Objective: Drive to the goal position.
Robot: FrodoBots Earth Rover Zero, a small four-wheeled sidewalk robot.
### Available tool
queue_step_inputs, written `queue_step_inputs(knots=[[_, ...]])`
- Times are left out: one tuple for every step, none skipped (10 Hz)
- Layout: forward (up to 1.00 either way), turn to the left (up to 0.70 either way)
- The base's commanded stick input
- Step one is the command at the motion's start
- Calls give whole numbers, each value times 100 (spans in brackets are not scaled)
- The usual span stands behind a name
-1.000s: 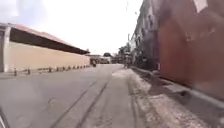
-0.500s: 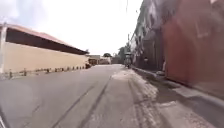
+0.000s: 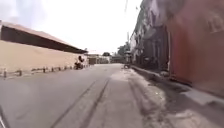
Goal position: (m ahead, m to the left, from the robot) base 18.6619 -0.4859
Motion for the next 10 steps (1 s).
queue_step_inputs(knots=[[70, 3], [70, 3], [70, 3], [70, 3], [70, 3], [70, 3], [70, 3], [70, 3], [70, 3], [70, 3]])
